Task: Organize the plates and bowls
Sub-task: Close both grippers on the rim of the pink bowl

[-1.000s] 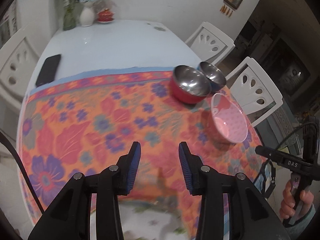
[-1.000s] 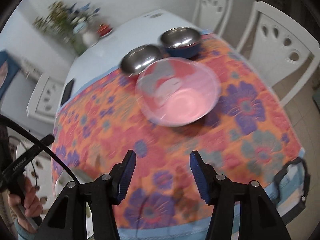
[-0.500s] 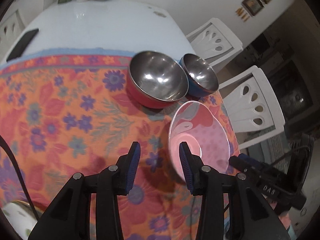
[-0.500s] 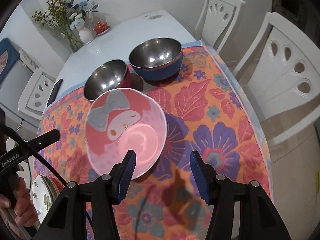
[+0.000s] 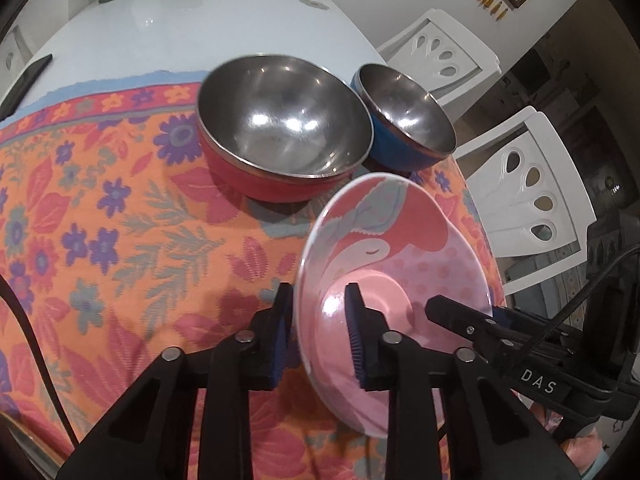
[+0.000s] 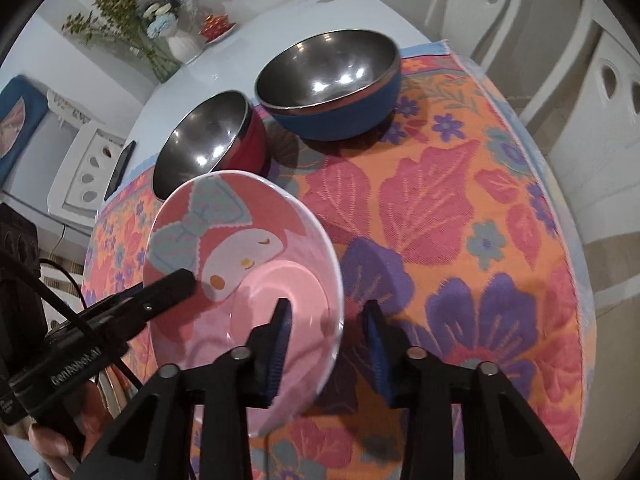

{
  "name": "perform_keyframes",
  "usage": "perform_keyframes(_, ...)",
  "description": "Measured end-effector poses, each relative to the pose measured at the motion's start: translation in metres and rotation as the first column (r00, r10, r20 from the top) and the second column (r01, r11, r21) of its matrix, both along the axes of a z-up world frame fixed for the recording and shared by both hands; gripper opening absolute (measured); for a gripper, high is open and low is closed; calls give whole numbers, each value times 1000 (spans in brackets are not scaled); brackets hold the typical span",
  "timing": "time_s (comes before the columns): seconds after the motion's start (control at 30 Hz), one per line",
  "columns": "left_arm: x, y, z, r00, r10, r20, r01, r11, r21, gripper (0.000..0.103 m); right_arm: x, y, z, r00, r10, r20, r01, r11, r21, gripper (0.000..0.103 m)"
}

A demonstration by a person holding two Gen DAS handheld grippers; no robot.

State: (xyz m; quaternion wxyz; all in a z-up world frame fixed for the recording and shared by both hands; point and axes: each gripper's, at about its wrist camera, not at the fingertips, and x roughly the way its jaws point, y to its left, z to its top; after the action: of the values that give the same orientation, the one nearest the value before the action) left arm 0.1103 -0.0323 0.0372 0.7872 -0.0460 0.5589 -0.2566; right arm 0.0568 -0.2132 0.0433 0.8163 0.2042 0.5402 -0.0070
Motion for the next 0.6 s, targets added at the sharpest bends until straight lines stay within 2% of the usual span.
perform_keyframes(0.1, -2, -1, -3, 1000, 6, 6, -6, 1000, 7, 15, 4, 5, -4, 1000, 13, -2, -13, 1000, -4, 21)
perform_keyframes(0.6, -14, 7, 10, 1000, 28, 8, -28, 999, -21, 15, -7, 8, 3, 1000, 15, 4, -15, 1000, -3, 21)
